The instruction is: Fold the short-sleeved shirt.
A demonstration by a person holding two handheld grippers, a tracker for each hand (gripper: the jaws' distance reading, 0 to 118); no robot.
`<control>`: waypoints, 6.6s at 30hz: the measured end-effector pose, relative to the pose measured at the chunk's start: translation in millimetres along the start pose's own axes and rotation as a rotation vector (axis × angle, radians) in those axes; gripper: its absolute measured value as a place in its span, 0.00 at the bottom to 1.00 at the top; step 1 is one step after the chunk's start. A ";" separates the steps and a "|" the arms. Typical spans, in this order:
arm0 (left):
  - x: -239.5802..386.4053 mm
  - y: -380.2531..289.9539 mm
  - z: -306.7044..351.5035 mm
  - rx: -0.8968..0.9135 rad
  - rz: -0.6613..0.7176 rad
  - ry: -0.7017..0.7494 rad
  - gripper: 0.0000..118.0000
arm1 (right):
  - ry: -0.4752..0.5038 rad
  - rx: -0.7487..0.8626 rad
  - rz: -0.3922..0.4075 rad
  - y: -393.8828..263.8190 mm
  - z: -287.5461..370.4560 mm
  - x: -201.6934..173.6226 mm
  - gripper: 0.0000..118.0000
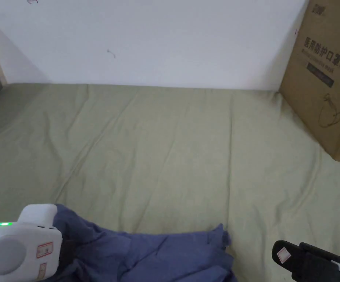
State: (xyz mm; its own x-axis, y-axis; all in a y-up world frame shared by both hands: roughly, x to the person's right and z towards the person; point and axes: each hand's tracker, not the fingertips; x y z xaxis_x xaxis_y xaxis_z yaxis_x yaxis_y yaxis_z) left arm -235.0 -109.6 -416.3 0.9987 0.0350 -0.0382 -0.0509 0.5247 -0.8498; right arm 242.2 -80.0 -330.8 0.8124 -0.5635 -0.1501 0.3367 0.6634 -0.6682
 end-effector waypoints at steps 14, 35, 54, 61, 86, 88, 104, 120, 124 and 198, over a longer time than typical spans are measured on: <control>204.4 26.1 -109.3 -0.260 0.117 -0.649 0.68 | 0.018 0.048 -0.064 -8.7 38.8 37.1 0.00; 239.8 14.7 -105.6 -0.165 -0.100 -0.524 0.05 | 0.016 0.074 -0.146 -5.3 38.3 63.7 0.00; 127.7 20.8 120.1 0.683 -0.214 -0.439 0.01 | -0.020 0.454 0.336 30.7 84.7 -52.6 0.00; 81.0 -43.5 178.3 1.153 -0.090 -0.022 0.00 | -0.575 0.803 0.597 5.9 70.7 -97.8 0.00; 62.7 -54.5 124.3 0.724 -0.052 -0.092 0.00 | -0.104 -0.119 0.282 27.1 -56.9 -39.3 0.00; 53.6 -55.8 111.2 0.684 -0.018 -0.095 0.00 | -0.108 -0.222 0.245 10.4 -101.7 -19.6 0.00; -8.1 -22.9 -152.7 -0.261 0.507 -1.106 0.89 | -0.126 -0.410 0.018 -32.4 -165.9 54.6 0.00; 52.5 -7.2 -144.8 -0.248 0.301 -0.909 0.22 | -0.071 -0.343 -0.083 -33.5 -142.5 50.8 0.00; -53.0 11.0 -93.2 -0.214 0.231 -0.686 0.22 | -0.112 -0.271 0.105 -32.8 -97.7 15.7 0.00; 106.2 -63.8 190.2 0.980 -0.009 -0.047 0.94 | -0.351 0.692 0.502 -7.1 82.5 -109.6 0.91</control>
State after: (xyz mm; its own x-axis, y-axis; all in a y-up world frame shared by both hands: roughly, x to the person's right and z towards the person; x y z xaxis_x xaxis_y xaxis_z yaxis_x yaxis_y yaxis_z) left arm -127.6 22.5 -266.2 0.9987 0.0501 0.0055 -0.0499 0.9981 -0.0366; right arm 190.1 17.6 -249.5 0.9997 -0.0232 0.0010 0.0232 0.9996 0.0168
